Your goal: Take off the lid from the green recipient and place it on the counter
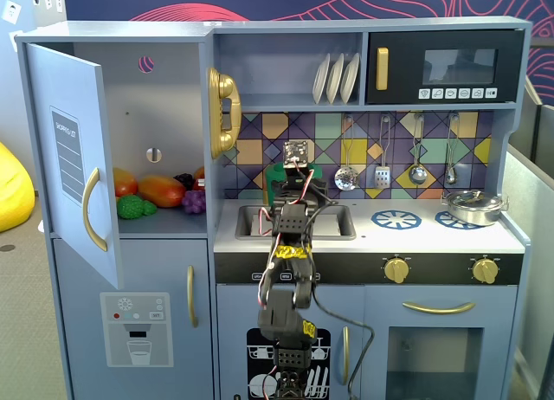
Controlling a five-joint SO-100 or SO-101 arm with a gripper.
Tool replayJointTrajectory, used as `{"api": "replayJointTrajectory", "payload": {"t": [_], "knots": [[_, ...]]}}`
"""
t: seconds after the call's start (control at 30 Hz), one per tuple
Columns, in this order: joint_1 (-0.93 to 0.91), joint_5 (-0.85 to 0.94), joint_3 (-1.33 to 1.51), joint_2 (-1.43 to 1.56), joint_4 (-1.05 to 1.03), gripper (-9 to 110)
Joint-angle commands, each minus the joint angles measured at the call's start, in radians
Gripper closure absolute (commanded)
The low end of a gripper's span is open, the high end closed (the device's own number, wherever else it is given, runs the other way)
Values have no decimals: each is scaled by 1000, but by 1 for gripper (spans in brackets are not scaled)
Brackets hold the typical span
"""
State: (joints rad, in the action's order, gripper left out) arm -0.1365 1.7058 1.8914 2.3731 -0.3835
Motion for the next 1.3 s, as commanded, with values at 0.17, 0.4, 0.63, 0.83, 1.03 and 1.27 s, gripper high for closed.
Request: {"api": "replayJointTrajectory", "payload": {"t": [0.17, 0.4, 0.63, 0.83, 1.03, 1.27], "knots": [[32, 26, -187, -147, 57, 66], [49, 34, -249, -222, 64, 68], [52, 48, -296, -273, 44, 80], [78, 34, -299, -281, 51, 101], [69, 64, -370, -296, 115, 101], [-83, 106, -472, -276, 109, 101]]}}
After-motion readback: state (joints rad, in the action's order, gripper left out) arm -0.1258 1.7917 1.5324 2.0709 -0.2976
